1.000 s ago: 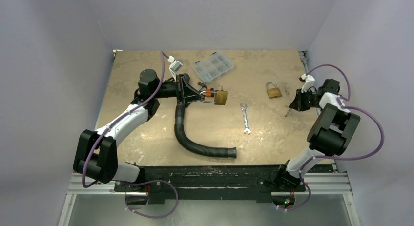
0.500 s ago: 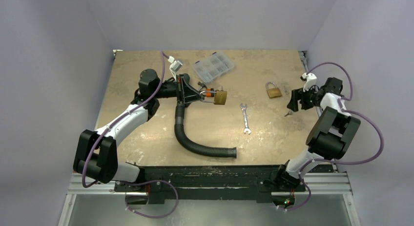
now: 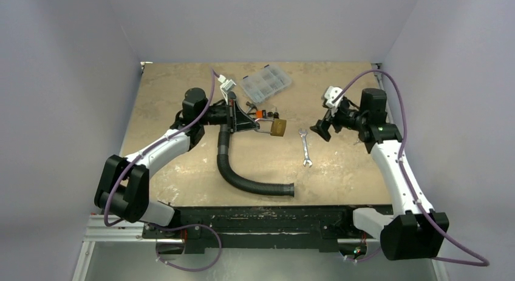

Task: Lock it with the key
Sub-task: Place the lock at the center of the board.

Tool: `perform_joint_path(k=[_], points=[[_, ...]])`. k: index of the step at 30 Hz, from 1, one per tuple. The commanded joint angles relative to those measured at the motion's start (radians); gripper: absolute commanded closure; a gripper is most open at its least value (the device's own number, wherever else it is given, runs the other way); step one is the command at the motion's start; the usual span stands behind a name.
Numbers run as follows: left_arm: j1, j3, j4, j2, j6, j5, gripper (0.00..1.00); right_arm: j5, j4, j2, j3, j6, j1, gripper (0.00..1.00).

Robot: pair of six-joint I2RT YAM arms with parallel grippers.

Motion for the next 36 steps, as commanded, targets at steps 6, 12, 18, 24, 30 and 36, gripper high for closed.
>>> perform_joint_path(k=[6, 12, 18, 24, 30, 36], points=[[-0.047, 0.025, 0.048, -0.02, 0.023, -0.013, 1.0, -0.037, 0.068, 0.015, 0.02, -0.047, 0.204, 0.01], [-0.061, 0.022, 0.039, -0.016, 0.033, -0.023, 1.0, -0.072, 0.07, 0.043, 0.051, -0.058, 0.273, 0.01], [-0.076, 0.031, 0.037, -0.001, 0.035, -0.031, 1.0, -0.066, 0.031, 0.068, 0.072, -0.087, 0.339, 0.01], [-0.082, 0.042, 0.027, 0.016, 0.031, -0.041, 1.0, -0.017, 0.016, 0.091, 0.088, -0.094, 0.395, 0.01], [-0.082, 0.049, 0.028, 0.025, 0.021, -0.045, 1.0, 0.074, 0.027, 0.116, 0.083, -0.094, 0.477, 0.02], [-0.082, 0.049, 0.023, 0.027, 0.016, -0.046, 1.0, 0.168, 0.055, 0.121, 0.056, -0.106, 0.51, 0.08]])
